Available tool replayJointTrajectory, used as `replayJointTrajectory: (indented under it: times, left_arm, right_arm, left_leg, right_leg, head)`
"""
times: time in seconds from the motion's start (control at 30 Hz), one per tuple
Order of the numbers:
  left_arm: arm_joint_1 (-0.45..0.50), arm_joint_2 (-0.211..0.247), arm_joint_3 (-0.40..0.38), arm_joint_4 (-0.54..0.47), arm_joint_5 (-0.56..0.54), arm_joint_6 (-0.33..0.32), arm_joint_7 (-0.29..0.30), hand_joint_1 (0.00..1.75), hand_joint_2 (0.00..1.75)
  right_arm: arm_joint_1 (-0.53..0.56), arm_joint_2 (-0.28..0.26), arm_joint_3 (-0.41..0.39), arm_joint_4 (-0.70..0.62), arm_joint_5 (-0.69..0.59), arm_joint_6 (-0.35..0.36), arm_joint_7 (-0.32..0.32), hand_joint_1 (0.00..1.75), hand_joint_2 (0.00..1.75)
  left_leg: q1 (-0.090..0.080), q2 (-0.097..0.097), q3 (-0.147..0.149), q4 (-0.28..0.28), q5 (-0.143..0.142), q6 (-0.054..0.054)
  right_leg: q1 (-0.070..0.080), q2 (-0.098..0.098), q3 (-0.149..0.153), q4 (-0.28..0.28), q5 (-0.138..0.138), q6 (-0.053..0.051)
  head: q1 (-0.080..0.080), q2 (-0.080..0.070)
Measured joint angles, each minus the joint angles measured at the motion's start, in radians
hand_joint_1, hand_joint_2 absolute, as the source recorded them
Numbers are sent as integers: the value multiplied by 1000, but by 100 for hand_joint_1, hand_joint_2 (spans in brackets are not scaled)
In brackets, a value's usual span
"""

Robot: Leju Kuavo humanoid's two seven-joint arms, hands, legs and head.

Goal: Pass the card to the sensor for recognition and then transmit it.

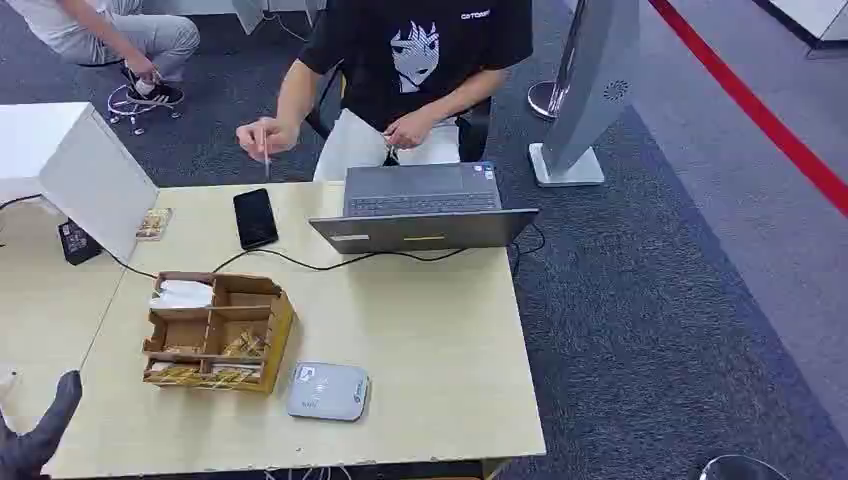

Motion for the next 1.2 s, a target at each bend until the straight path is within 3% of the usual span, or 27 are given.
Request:
replayJointTrajectory:
  times: [0.3,1.0,1.03,1.07,1.2]
  left_arm:
    - [-167,53,-119,83,-224,-3,55,0,175]
    - [-568,191,-381,458,-725,10,187,0,175]
    - [-585,198,-393,473,-747,11,194,75,175]
    - [-604,206,-404,490,-770,13,199,175,175]
    - [-676,235,-448,559,-873,16,227,175,175]
  right_arm:
    - [-18,1,0,16,9,13,19,0,175]
    - [-61,11,29,58,37,14,72,0,175]
    - [-62,11,32,60,37,14,74,0,175]
    - [-64,11,34,63,40,14,74,0,175]
    - [-71,15,45,69,51,14,84,0,175]
  left_leg:
    - [0,0,0,0,1,0]
    - [0,1,0,1,3,1]
    - [0,1,0,1,4,1]
    - [0,1,0,1,4,0]
    - [0,1,0,1,5,0]
  right_leg:
    - [0,1,0,0,1,0]
    - [0,2,-1,0,4,0]
    - [0,2,-1,0,4,0]
    - [0,2,-1,0,4,0]
    - [0,2,-1,1,4,-1]
  head:
    - [0,0]
    - [0,0]
    - [0,0]
    - [0,0]
    - [0,0]
